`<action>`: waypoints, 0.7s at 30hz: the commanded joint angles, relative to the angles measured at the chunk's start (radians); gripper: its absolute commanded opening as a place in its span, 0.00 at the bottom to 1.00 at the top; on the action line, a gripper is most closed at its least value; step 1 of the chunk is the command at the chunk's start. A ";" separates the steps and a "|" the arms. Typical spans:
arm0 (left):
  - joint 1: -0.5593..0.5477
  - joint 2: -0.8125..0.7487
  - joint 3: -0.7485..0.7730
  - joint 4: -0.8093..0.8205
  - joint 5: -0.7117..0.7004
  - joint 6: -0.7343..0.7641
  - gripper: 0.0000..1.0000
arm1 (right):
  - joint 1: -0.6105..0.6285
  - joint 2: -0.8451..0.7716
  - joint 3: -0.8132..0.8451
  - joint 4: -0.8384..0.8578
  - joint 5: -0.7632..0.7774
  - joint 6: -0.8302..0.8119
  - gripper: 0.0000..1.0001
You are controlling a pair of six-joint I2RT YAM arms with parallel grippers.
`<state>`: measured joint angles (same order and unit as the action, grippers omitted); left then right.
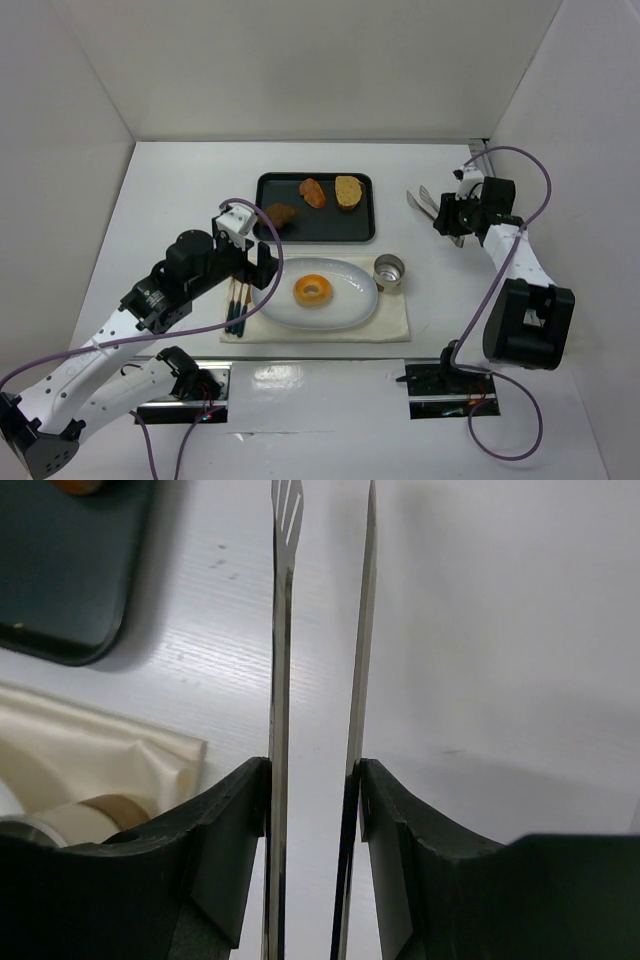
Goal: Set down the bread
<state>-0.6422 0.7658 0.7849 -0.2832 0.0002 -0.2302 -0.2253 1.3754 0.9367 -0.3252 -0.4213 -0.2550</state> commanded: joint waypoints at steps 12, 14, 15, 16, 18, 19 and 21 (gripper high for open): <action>0.004 -0.017 -0.001 0.045 0.020 0.026 1.00 | 0.003 0.215 0.005 0.138 0.282 0.027 0.53; 0.004 -0.017 -0.001 0.045 0.020 0.026 1.00 | 0.003 0.250 0.016 0.107 0.292 0.011 0.53; 0.004 -0.017 -0.001 0.045 0.020 0.026 1.00 | 0.003 0.260 0.016 0.107 0.292 0.000 0.54; 0.004 -0.017 -0.001 0.045 0.020 0.026 1.00 | 0.003 0.260 0.016 0.095 0.302 -0.009 0.56; 0.004 -0.017 -0.001 0.045 0.029 0.026 1.00 | -0.006 0.269 0.016 0.083 0.291 -0.018 0.59; 0.004 -0.017 -0.001 0.045 0.029 0.026 1.00 | -0.006 0.269 0.016 0.072 0.291 -0.018 0.64; 0.004 -0.017 -0.001 0.045 0.029 0.026 1.00 | -0.006 0.269 0.016 0.060 0.280 -0.018 0.66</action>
<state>-0.6422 0.7654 0.7849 -0.2832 0.0074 -0.2302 -0.2272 1.6535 0.9352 -0.2489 -0.1448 -0.2531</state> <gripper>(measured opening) 0.995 0.654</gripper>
